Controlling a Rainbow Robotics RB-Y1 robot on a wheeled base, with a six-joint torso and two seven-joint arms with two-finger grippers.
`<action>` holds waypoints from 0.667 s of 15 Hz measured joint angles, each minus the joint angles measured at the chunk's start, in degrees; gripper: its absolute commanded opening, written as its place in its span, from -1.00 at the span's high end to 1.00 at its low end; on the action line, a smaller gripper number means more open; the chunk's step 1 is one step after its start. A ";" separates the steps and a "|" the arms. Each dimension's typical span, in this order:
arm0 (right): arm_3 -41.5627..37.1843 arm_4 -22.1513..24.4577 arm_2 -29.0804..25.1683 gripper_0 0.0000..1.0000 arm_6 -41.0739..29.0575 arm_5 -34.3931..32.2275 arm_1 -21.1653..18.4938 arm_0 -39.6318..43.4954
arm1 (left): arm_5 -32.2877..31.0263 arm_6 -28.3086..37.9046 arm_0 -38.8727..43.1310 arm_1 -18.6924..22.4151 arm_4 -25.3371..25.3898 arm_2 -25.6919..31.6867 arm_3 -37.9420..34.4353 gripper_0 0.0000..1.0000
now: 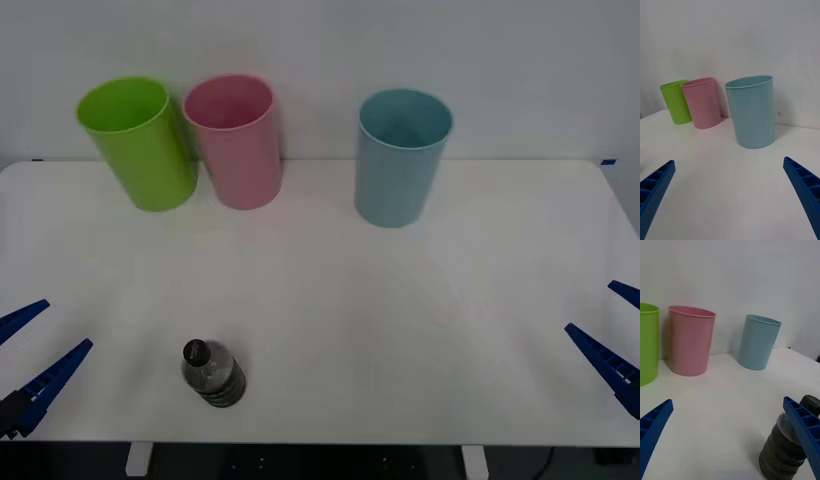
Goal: Grasp the object on the table and drop it into the matching bin: aluminum can to the light blue bin, PET bottle to the pink bin.
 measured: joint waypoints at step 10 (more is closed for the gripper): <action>0.00 0.00 0.00 -1.00 0.00 0.00 0.00 0.00 | -2.33 -3.47 -0.39 3.80 -6.59 -1.82 0.08 -1.00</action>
